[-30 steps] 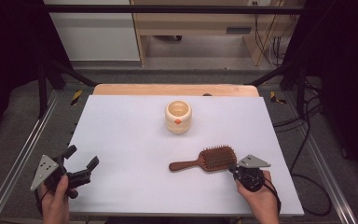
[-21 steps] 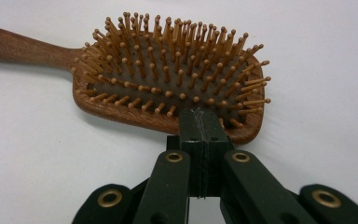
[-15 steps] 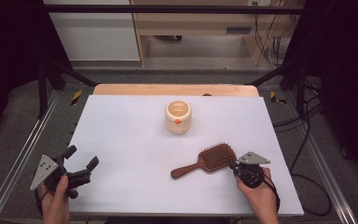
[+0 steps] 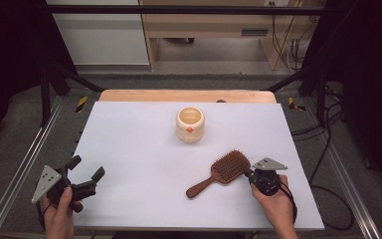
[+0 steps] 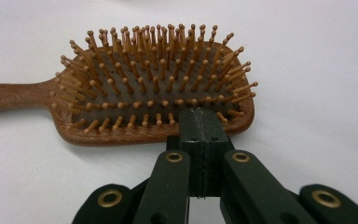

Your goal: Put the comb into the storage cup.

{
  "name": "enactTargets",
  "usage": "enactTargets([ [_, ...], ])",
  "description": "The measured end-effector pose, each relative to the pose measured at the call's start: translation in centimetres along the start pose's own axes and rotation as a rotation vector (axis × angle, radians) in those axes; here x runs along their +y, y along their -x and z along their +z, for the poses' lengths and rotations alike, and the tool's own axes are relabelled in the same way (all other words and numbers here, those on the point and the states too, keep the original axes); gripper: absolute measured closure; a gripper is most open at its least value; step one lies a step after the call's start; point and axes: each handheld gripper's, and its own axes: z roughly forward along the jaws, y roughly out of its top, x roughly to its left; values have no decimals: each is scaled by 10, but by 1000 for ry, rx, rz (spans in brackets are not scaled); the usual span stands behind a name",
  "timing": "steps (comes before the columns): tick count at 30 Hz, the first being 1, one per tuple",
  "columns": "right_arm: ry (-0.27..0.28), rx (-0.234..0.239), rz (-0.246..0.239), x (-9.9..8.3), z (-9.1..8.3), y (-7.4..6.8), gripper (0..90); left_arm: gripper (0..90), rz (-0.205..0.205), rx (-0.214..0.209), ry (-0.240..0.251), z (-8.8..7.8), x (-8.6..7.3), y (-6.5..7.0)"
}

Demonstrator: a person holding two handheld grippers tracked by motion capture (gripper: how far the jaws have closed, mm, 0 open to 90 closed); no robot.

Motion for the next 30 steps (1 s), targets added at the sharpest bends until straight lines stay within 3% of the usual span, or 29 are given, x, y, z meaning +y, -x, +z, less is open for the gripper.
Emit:
enactTargets([
  [19,-17,5,-3,17,16,6,900,21,-2,7,-4,-1,-1,-1],
  [30,-71,28,-3,30,32,14,900,21,-2,8,-4,-1,-1,-1],
])
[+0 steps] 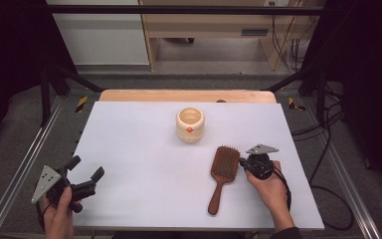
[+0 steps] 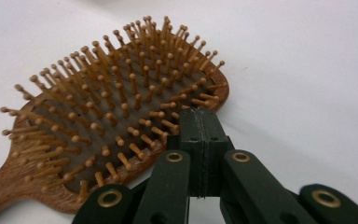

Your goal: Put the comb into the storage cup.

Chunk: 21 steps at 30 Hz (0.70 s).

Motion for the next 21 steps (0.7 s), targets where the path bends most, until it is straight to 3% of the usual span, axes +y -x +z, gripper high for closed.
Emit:
enactTargets([
  [11,-59,25,-39,17,11,4,900,21,0,-1,-1,0,0,0],
  [21,-95,39,-89,35,24,-2,900,22,-3,-1,0,0,0,-1],
])
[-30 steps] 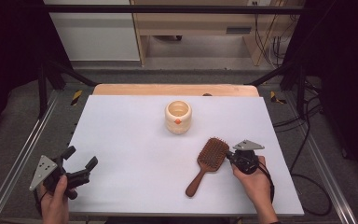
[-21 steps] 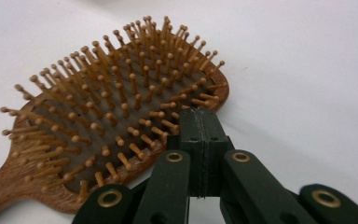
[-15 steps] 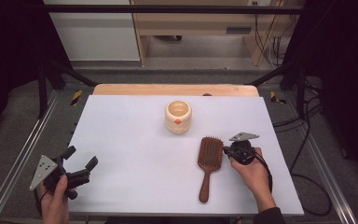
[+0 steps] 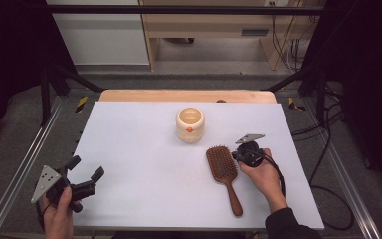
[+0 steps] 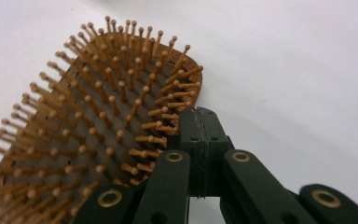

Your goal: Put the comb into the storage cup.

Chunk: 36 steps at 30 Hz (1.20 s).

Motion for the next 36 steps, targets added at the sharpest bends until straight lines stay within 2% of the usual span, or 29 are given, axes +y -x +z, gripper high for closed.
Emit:
enactTargets([
  [12,-7,27,-33,10,10,-7,900,22,-1,3,0,0,0,-1],
  [16,-5,39,-25,10,9,-7,900,22,0,3,0,-1,0,-1],
  [19,12,30,-19,9,7,-5,900,22,2,4,0,-1,0,0],
  [23,47,20,-2,8,-2,-4,900,22,6,5,-2,0,0,0],
  [28,101,26,17,1,-22,-6,898,22,12,9,-7,0,0,1],
  [33,142,31,48,-12,-43,-9,847,22,14,9,-11,0,-1,1],
  [36,168,40,54,-18,-52,-13,755,22,14,9,-12,1,-1,1],
])
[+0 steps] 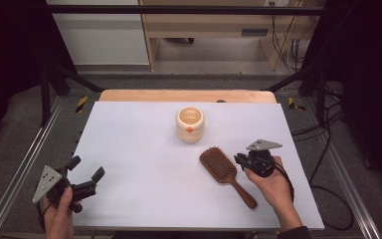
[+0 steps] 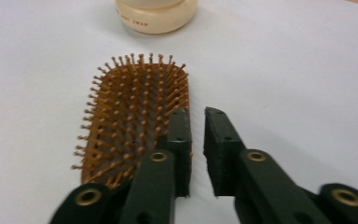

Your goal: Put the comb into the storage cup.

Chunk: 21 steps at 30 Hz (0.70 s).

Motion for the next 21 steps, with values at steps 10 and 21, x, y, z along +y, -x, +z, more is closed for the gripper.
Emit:
enactTargets([
  [10,-26,-29,-20,-4,-15,-17,343,22,1,3,1,-1,0,0],
  [21,-111,-50,-40,-9,-16,-30,125,22,1,5,2,-1,0,0],
])
